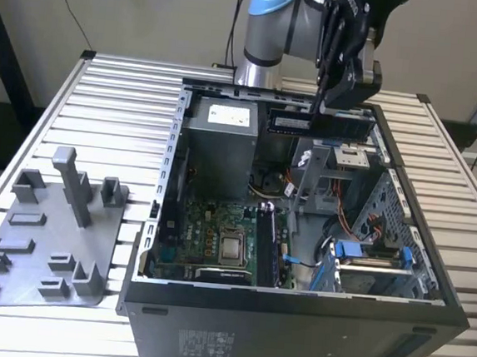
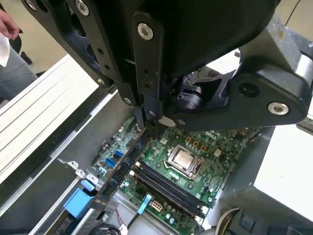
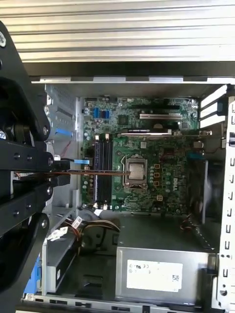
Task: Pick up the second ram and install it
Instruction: 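Pick up the second ram and move it above second insertion slot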
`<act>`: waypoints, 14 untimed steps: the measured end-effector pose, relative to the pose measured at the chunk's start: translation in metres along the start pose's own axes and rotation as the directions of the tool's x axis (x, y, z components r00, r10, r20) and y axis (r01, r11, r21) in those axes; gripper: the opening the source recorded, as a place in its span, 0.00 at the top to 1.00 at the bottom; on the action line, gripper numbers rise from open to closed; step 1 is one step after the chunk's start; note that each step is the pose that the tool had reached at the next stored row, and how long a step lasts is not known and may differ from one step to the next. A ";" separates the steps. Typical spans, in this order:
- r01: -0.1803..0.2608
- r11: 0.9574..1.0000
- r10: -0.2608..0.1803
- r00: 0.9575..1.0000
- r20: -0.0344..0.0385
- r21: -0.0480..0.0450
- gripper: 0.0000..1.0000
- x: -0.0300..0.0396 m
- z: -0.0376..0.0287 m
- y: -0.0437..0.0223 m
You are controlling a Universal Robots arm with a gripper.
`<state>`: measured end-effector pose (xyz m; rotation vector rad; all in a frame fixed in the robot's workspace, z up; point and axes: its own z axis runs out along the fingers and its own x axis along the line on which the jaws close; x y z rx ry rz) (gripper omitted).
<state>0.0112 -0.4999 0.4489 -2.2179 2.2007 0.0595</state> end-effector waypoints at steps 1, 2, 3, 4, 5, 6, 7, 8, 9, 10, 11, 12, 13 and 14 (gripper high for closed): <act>0.000 1.000 0.000 1.000 0.000 0.000 0.86 -0.0002 -0.0001 -0.0008; 0.000 1.000 0.000 1.000 0.000 0.000 0.86 -0.0002 0.0000 -0.0009; 0.000 1.000 0.000 1.000 0.000 0.000 0.86 -0.0003 0.0000 -0.0009; 0.000 1.000 0.000 1.000 0.000 0.000 0.86 -0.0004 0.0000 -0.0011; 0.000 1.000 0.000 1.000 0.000 0.000 0.86 -0.0004 -0.0001 -0.0011; -0.006 1.000 0.006 1.000 0.000 0.000 0.86 -0.0004 -0.0001 -0.0012; -0.020 1.000 0.020 1.000 0.000 0.001 0.86 -0.0004 0.0000 -0.0012; -0.036 0.999 0.036 0.999 0.000 0.001 0.86 -0.0004 0.0002 -0.0012; -0.049 0.999 0.049 0.999 0.001 0.002 0.86 -0.0003 0.0005 -0.0012; -0.054 0.999 0.054 0.999 0.001 0.002 0.86 -0.0003 0.0007 -0.0012; -0.054 0.999 0.054 0.999 0.001 0.002 0.86 -0.0003 0.0007 -0.0011; -0.054 0.999 0.054 0.999 0.001 0.002 0.86 -0.0003 0.0007 -0.0011; -0.054 0.999 0.054 0.999 0.001 0.002 0.86 -0.0003 0.0008 -0.0011; -0.054 0.999 0.054 0.999 0.001 0.002 0.86 -0.0006 0.0010 -0.0011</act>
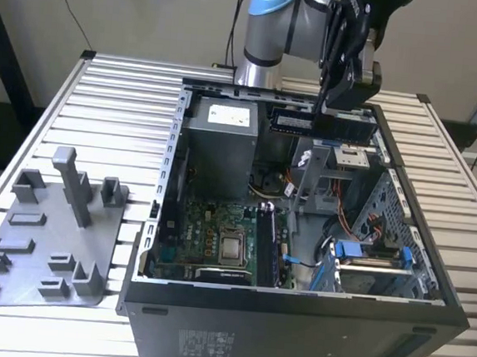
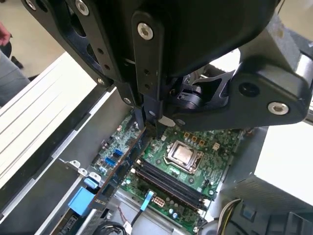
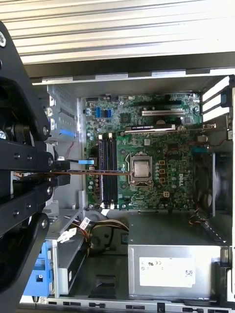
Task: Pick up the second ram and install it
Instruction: 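Pick up the second ram and move it above second insertion slot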
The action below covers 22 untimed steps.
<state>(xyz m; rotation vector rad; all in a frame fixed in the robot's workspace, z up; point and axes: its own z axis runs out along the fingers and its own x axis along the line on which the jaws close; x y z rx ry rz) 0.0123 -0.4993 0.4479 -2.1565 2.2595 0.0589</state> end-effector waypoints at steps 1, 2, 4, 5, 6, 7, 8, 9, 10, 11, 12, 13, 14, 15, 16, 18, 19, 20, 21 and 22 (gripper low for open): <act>0.000 1.000 0.000 1.000 0.000 0.000 0.86 -0.0007 0.0004 0.0001; 0.000 1.000 0.000 1.000 0.000 0.000 0.86 -0.0018 0.0010 0.0002; 0.000 1.000 0.000 1.000 0.000 0.000 0.86 -0.0051 0.0024 0.0007; 0.000 1.000 0.000 1.000 0.000 0.000 0.86 -0.0076 0.0028 0.0013; 0.000 1.000 0.000 1.000 0.000 0.000 0.86 -0.0106 0.0034 0.0020; 0.000 1.000 0.000 1.000 0.000 0.000 0.86 -0.0132 0.0038 0.0031; 0.000 1.000 0.000 1.000 0.000 0.000 0.86 -0.0157 0.0043 0.0048; 0.000 1.000 0.000 1.000 0.000 0.000 0.86 -0.0178 0.0048 0.0065; 0.000 1.000 0.000 1.000 0.000 0.000 0.86 -0.0202 0.0054 0.0082; 0.000 1.000 0.000 1.000 0.000 0.000 0.86 -0.0227 0.0062 0.0099; 0.000 1.000 0.000 1.000 0.000 0.000 0.86 -0.0253 0.0071 0.0115; 0.000 1.000 0.000 1.000 0.000 0.000 0.86 -0.0285 0.0084 0.0130; 0.000 1.000 0.000 1.000 0.000 0.000 0.86 -0.0318 0.0100 0.0145; 0.000 1.000 0.000 1.000 0.000 0.000 0.86 -0.0347 0.0111 0.0155; 0.000 1.000 0.000 1.000 0.000 0.000 0.86 -0.0377 0.0122 0.0161; 0.000 1.000 0.000 1.000 0.000 0.000 0.86 -0.0434 0.0140 0.0170; 0.000 1.000 0.000 1.000 0.000 0.000 0.86 -0.0455 0.0148 0.0174; 0.001 1.000 -0.001 1.000 0.000 0.000 0.86 -0.0475 0.0155 0.0177; 0.001 1.000 -0.001 1.000 0.000 0.000 0.86 -0.0493 0.0161 0.0181; 0.002 1.000 -0.002 1.000 0.000 0.000 0.86 -0.0512 0.0168 0.0184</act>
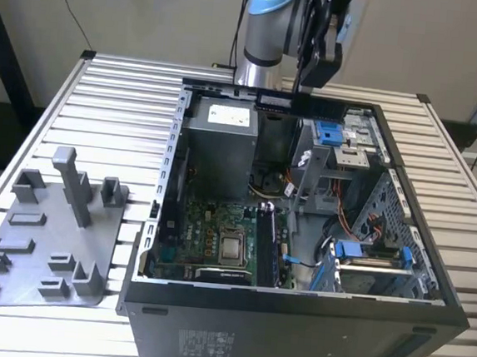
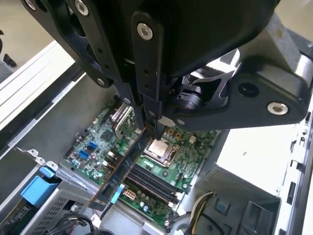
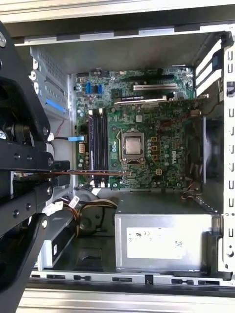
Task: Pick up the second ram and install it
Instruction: 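Pick up the second ram and move it above second insertion slot, then insert the second ram into the second slot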
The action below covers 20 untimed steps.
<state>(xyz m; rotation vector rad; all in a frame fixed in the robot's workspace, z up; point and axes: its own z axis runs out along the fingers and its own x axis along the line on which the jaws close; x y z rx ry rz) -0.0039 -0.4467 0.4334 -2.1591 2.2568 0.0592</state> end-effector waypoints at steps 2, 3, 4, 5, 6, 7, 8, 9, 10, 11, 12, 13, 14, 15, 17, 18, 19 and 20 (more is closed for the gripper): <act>0.002 1.000 -0.002 1.000 0.000 0.000 0.86 -0.0034 0.0016 0.0006; 0.003 1.000 -0.003 1.000 0.000 0.000 0.86 -0.0050 0.0026 0.0009; 0.004 1.000 -0.004 1.000 0.001 0.000 0.86 -0.0066 0.0036 0.0011; 0.005 1.000 -0.005 1.000 0.001 0.000 0.86 -0.0080 0.0046 0.0012; 0.007 1.000 -0.007 1.000 0.002 0.000 0.86 -0.0092 0.0058 0.0013; 0.007 1.000 -0.007 1.000 0.003 0.000 0.86 -0.0100 0.0069 0.0013; 0.007 1.000 -0.007 1.000 0.004 0.000 0.86 -0.0102 0.0075 0.0013; 0.007 1.000 -0.007 1.000 0.004 0.000 0.86 -0.0102 0.0075 0.0013; 0.007 1.000 -0.007 1.000 0.003 -0.001 0.86 -0.0102 0.0075 0.0013; 0.007 1.000 -0.007 1.000 0.003 -0.001 0.86 -0.0102 0.0075 0.0014; 0.007 1.000 -0.007 1.000 0.003 -0.002 0.86 -0.0102 0.0075 0.0014; 0.007 1.000 -0.007 1.000 0.003 -0.004 0.86 -0.0102 0.0075 0.0014; 0.007 1.000 -0.007 1.000 0.003 -0.004 0.86 -0.0102 0.0075 0.0014; 0.007 1.000 -0.007 1.000 0.003 -0.004 0.86 -0.0102 0.0075 0.0014; 0.007 1.000 -0.007 1.000 0.003 -0.004 0.86 -0.0102 0.0075 0.0014; 0.007 1.000 -0.007 1.000 0.003 -0.004 0.86 -0.0102 0.0075 0.0014; 0.007 1.000 -0.007 1.000 0.003 -0.005 0.86 -0.0102 0.0075 0.0014; 0.007 1.000 -0.007 1.000 0.003 -0.005 0.86 -0.0102 0.0075 0.0014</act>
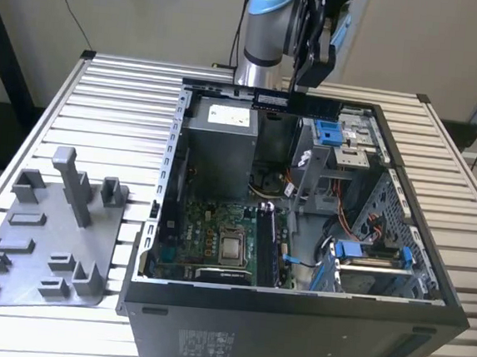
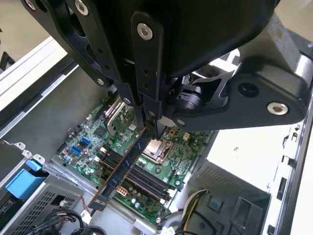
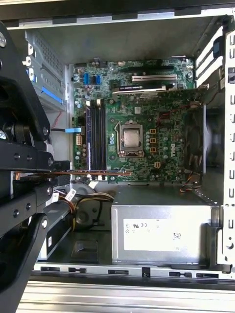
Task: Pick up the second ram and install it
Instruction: 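Insert the second ram into the second slot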
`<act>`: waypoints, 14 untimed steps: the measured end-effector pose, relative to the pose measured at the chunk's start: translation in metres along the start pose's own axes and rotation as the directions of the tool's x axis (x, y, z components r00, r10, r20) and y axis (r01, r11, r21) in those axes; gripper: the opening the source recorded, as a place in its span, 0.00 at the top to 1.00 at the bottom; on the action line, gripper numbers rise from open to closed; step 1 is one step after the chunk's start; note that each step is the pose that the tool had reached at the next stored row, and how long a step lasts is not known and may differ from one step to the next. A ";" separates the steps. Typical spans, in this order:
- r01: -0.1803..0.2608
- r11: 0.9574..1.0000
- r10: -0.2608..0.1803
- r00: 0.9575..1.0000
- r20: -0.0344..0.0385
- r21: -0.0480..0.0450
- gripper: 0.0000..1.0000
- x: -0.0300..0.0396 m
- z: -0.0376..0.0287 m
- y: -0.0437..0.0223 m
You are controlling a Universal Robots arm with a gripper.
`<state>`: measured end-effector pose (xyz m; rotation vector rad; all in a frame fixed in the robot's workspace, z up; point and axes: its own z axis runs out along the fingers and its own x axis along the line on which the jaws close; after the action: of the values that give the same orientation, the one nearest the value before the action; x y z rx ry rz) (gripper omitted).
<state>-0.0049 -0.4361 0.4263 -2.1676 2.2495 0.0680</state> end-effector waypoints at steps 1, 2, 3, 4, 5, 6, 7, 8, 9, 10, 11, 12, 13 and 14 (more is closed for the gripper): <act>0.000 1.000 0.000 1.000 0.000 0.000 0.86 0.0000 0.0000 0.0000; 0.000 1.000 0.000 1.000 0.000 0.000 0.86 0.0000 0.0000 0.0000; 0.000 1.000 0.000 1.000 0.000 0.000 0.86 0.0000 0.0000 0.0000; -0.001 1.000 0.001 1.000 0.000 0.000 0.86 0.0000 0.0000 0.0000; -0.006 1.000 0.006 1.000 0.000 0.000 0.86 0.0000 0.0000 0.0000; -0.015 1.000 0.015 1.000 0.000 0.000 0.86 0.0000 0.0001 -0.0001; -0.025 1.000 0.025 1.000 0.000 0.001 0.86 0.0000 0.0001 -0.0001; -0.036 0.999 0.036 0.999 0.001 0.001 0.86 0.0000 0.0002 -0.0001; -0.048 0.999 0.048 0.999 0.001 0.002 0.86 0.0001 0.0002 0.0000; -0.061 0.998 0.061 0.998 0.001 0.002 0.86 0.0001 0.0003 0.0000; -0.075 0.997 0.075 0.997 0.002 0.003 0.86 0.0001 0.0003 -0.0001; -0.088 0.996 0.088 0.996 0.002 0.003 0.86 0.0001 0.0003 0.0000; -0.103 0.995 0.103 0.995 0.002 0.004 0.86 0.0001 0.0005 0.0000; -0.117 0.993 0.117 0.993 0.003 0.004 0.86 0.0001 0.0008 0.0000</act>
<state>-0.0049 -0.4362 0.4255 -2.0310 2.3706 0.0668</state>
